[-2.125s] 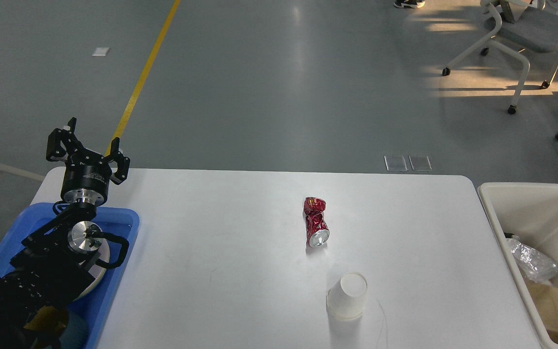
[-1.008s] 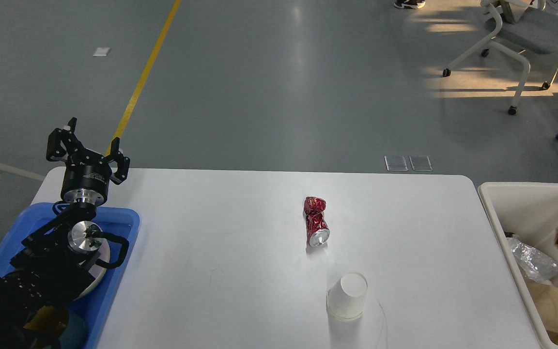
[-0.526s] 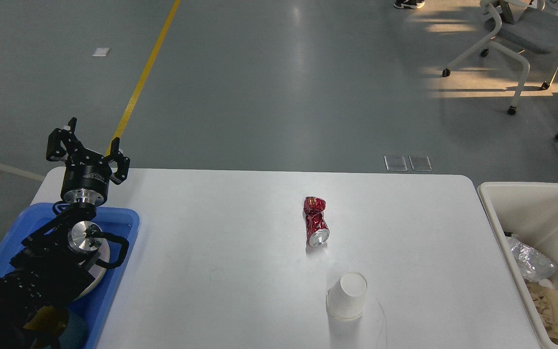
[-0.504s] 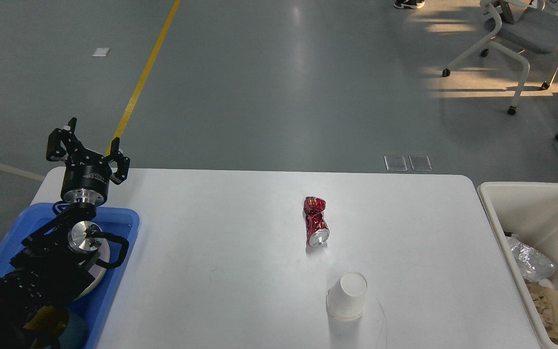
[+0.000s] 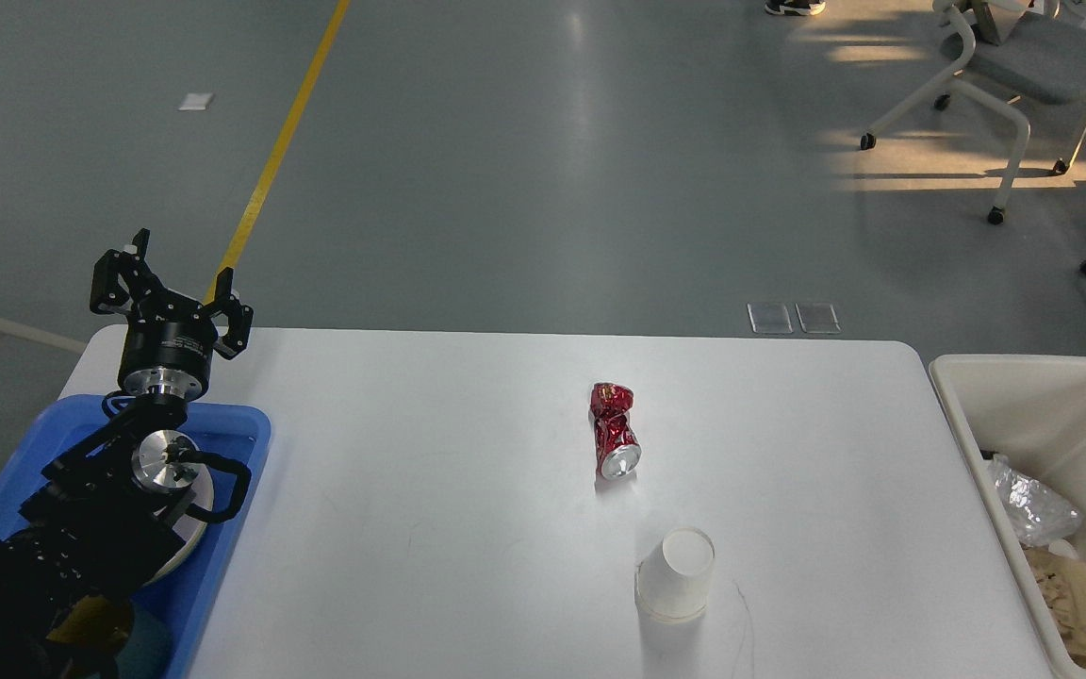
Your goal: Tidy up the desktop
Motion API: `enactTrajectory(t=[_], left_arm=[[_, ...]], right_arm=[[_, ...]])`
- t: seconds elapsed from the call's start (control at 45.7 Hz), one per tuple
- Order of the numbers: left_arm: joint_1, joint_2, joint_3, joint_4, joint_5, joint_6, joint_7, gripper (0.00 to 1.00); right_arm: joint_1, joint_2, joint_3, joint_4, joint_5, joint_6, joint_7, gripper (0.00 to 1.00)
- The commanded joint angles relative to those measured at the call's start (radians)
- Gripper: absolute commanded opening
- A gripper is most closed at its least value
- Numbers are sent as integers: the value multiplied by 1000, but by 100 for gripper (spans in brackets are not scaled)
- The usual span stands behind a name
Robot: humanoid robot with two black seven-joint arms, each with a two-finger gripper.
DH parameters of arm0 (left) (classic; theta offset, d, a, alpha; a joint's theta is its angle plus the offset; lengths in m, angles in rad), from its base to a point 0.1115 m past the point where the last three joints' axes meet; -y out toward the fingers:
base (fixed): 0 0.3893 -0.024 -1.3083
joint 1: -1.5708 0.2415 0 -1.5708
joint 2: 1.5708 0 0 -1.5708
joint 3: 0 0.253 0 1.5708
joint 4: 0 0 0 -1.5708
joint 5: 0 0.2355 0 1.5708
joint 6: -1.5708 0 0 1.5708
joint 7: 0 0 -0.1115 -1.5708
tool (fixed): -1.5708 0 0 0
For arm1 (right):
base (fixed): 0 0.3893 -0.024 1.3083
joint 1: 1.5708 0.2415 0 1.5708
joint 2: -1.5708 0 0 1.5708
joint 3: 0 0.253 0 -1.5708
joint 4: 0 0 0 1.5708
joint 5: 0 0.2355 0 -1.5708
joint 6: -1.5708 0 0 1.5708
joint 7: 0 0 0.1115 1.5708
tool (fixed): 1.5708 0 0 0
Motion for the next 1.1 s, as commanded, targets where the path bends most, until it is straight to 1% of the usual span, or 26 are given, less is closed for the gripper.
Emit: enactTrajectory(t=[0.0, 0.11, 0.241, 0.438, 0.591, 0.767, 1.073], left_arm=[[0, 0, 1, 1, 0, 0, 0, 97], [0, 0, 1, -1, 0, 1, 0, 96], [0, 0, 1, 1, 0, 0, 0, 97], [0, 0, -1, -1, 0, 0, 0, 96], [0, 0, -1, 1, 0, 0, 0, 97], [0, 0, 1, -1, 0, 0, 0, 97], [0, 0, 1, 1, 0, 0, 0, 97]], right_arm=[[119, 76, -2, 14, -54, 42, 0, 100], [202, 171, 0, 14, -51, 43, 0, 100], [271, 322, 0, 16, -52, 43, 0, 100], [327, 589, 4, 28, -52, 43, -2, 100], [338, 770, 17, 27, -38, 43, -3, 100], [303, 882, 67, 25, -35, 30, -5, 100], [110, 907, 101, 19, -32, -70, -5, 100]])
